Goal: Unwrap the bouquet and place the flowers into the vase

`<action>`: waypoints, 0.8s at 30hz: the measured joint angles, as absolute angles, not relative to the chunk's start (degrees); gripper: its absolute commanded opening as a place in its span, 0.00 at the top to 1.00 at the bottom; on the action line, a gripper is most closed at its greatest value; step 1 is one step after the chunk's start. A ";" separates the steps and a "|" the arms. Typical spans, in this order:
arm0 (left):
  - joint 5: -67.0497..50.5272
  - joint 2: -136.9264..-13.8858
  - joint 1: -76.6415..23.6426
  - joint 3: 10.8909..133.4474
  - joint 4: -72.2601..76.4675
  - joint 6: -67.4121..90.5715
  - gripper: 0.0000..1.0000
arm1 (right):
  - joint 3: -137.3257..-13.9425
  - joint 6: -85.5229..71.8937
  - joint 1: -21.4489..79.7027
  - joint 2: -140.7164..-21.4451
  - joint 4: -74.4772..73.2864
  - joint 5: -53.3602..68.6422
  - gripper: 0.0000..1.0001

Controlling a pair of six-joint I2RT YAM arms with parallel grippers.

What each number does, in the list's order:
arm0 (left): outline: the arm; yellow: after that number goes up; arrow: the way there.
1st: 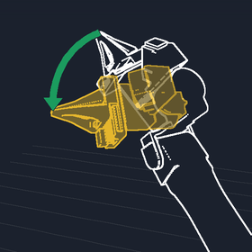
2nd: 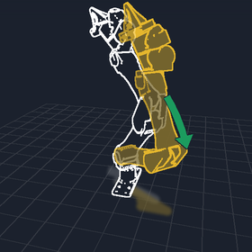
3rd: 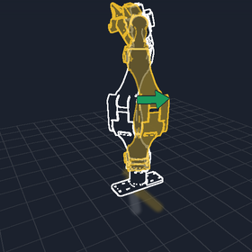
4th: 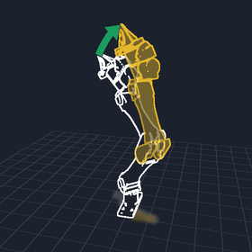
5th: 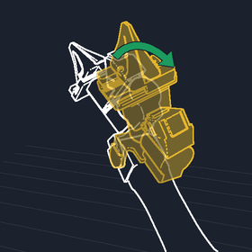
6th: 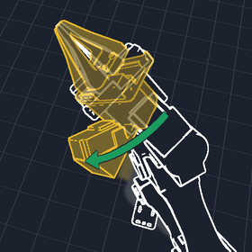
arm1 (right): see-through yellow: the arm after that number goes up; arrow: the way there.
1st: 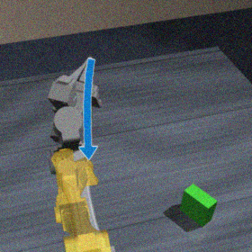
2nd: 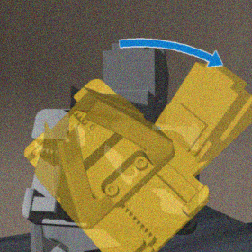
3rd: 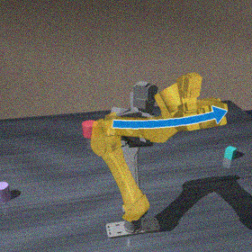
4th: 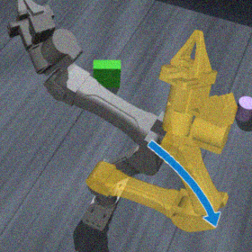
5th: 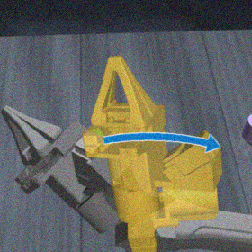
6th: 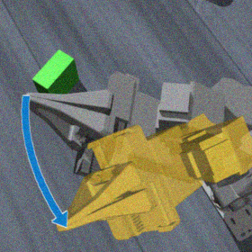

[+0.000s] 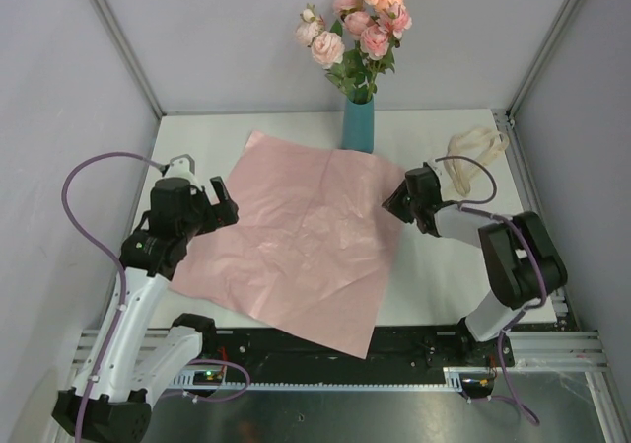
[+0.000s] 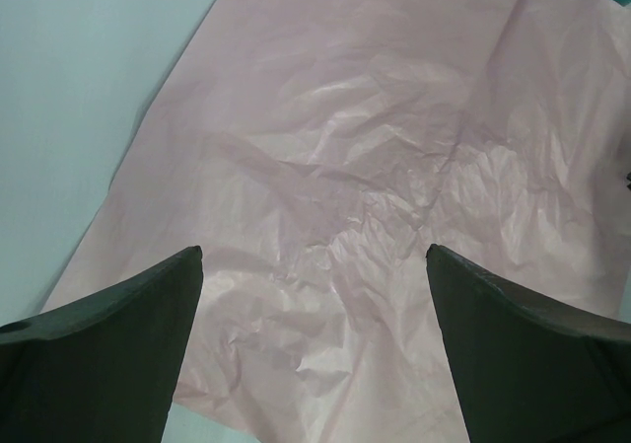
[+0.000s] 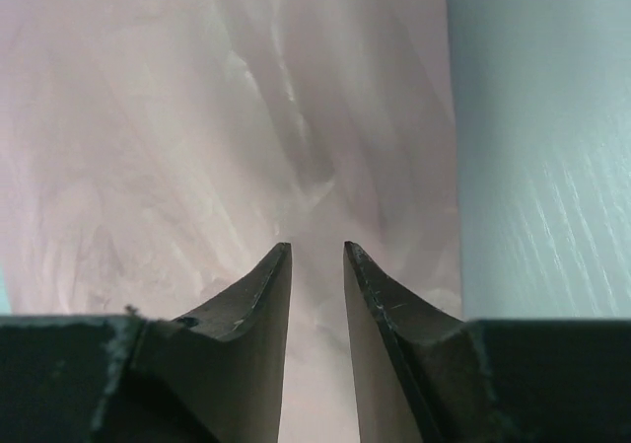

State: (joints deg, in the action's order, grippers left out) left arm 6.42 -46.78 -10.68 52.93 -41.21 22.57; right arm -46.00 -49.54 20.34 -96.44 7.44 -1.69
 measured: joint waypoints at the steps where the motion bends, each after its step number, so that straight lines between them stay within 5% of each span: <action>1: 6.22 -46.59 -10.68 52.93 -41.21 22.57 0.00 | -45.76 -48.99 20.40 -94.67 6.52 -2.44 0.64; 10: 0.23 -43.29 -10.68 53.47 -39.81 22.00 0.00 | -45.74 -39.55 26.24 -75.31 0.82 -4.10 0.38; 15: -5.28 -38.39 -10.68 53.47 -37.19 22.02 0.00 | -45.74 -35.31 32.27 -62.78 -4.89 -5.72 0.04; 24: -9.76 -31.35 -10.68 53.45 -34.98 22.00 0.00 | -45.76 -32.75 36.95 -40.29 -14.74 -10.24 0.01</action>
